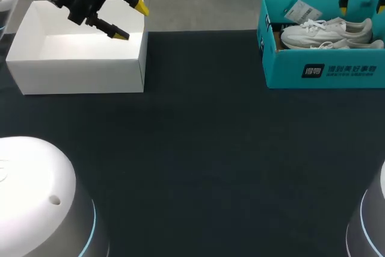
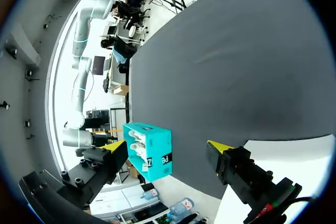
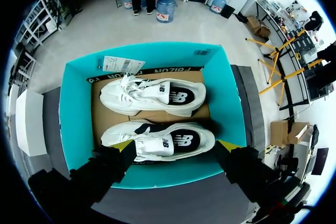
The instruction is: Take the shoe out of the shoebox, open the shoe tongue, remove and reinsert the insole, then place the shoe into the shoebox
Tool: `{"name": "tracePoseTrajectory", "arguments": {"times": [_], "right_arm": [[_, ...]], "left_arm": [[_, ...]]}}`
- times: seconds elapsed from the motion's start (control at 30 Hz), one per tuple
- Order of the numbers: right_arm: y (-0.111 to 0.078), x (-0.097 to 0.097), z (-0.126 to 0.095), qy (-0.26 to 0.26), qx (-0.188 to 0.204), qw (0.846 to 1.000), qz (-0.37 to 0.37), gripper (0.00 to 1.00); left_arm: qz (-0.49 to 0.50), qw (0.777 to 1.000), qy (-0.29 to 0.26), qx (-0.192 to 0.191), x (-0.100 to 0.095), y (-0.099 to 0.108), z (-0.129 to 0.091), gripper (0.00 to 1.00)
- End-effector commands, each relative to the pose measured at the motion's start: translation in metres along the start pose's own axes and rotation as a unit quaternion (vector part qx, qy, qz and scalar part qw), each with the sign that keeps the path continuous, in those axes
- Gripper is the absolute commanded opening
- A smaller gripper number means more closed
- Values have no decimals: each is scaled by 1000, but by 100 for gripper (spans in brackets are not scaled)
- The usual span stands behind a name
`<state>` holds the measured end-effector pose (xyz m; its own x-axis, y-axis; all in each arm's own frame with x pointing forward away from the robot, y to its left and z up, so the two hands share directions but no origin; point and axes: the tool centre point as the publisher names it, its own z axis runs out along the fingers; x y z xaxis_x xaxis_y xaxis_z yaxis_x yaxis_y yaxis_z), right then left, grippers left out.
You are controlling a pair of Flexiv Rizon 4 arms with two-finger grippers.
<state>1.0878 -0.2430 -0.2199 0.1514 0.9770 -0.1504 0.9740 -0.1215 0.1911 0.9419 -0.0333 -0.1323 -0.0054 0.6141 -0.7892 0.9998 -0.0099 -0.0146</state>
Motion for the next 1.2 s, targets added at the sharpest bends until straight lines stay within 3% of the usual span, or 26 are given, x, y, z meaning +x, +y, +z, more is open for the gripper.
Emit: {"name": "tracePoseTrajectory", "arguments": {"times": [0.03,0.17,0.33,0.4,0.43,0.5,0.6,1.07,1.13,1.17,1.2], "right_arm": [[-5,5,-2,-7,15,1000,3,100],[-16,5,-5,-8,20,1000,3,100],[-31,8,-11,2,21,1000,6,100],[-38,8,-11,12,21,1000,8,100],[-42,9,-11,17,21,1000,9,100],[-49,10,-12,23,22,999,7,100],[-59,13,-12,1,24,1000,-7,100],[-59,13,-12,1,24,1000,-7,100],[-61,15,-12,8,30,999,-9,100],[-64,16,-11,10,41,999,-10,100],[-67,16,-11,6,42,999,-7,100]], "left_arm": [[-178,975,95,-97,-7,10,2,100],[-294,938,114,-145,-1,18,-2,100],[-456,845,152,-234,15,26,-7,100],[-512,795,167,-278,25,32,-7,100],[-551,764,167,-290,30,35,-8,100],[-594,724,186,-297,41,41,-8,100],[-594,722,191,-300,45,44,-8,100],[-594,722,191,-300,45,44,-8,100],[-646,669,192,-313,42,46,-7,100],[-690,617,190,-328,38,50,-6,100],[-721,579,196,-328,38,52,-9,100]]}}
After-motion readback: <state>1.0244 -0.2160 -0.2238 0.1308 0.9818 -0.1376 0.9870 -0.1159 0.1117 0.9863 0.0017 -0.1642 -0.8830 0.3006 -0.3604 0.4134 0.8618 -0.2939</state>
